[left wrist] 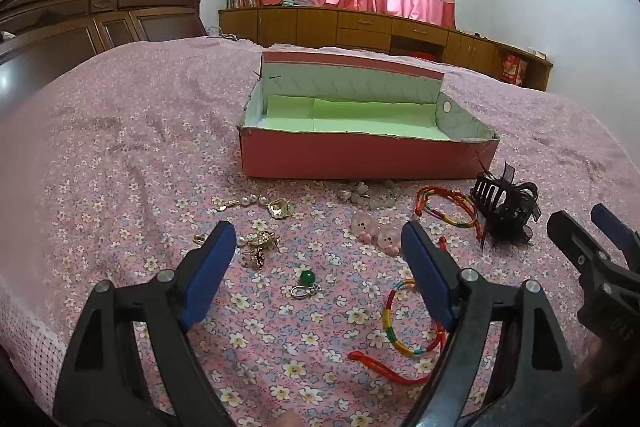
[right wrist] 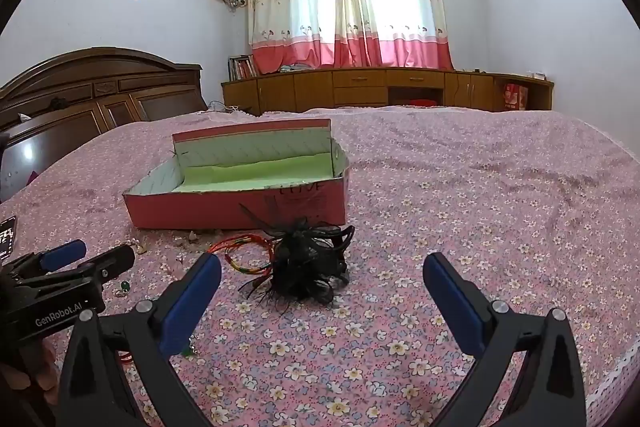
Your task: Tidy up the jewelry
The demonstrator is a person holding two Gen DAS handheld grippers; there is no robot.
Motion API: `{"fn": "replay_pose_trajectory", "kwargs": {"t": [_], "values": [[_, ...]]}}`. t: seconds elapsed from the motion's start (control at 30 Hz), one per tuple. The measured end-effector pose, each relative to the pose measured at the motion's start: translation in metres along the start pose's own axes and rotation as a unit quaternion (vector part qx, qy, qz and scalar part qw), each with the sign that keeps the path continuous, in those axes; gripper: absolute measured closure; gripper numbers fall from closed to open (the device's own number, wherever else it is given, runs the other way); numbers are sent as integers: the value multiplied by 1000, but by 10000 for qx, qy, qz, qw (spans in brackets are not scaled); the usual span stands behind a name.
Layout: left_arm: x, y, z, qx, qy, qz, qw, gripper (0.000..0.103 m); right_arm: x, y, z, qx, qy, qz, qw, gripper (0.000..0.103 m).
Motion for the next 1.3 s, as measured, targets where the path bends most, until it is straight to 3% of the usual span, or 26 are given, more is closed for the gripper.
{"fn": "replay_pose_trajectory", "kwargs": {"t": [1.3], "values": [[-2,-4,-5,16,40,-19,10000,25,0,5,1,107,-34,13,9999,0]]}}
Point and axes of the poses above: each gripper's, at about its wrist camera, not at the fingertips, and x roughly the way its jaws point, y to its right, z to its underside, the point moved 9 cm from there along x, roughly the way its jaws point, and after that the axes turned 15 degrees about x, right-handed, at the moved point
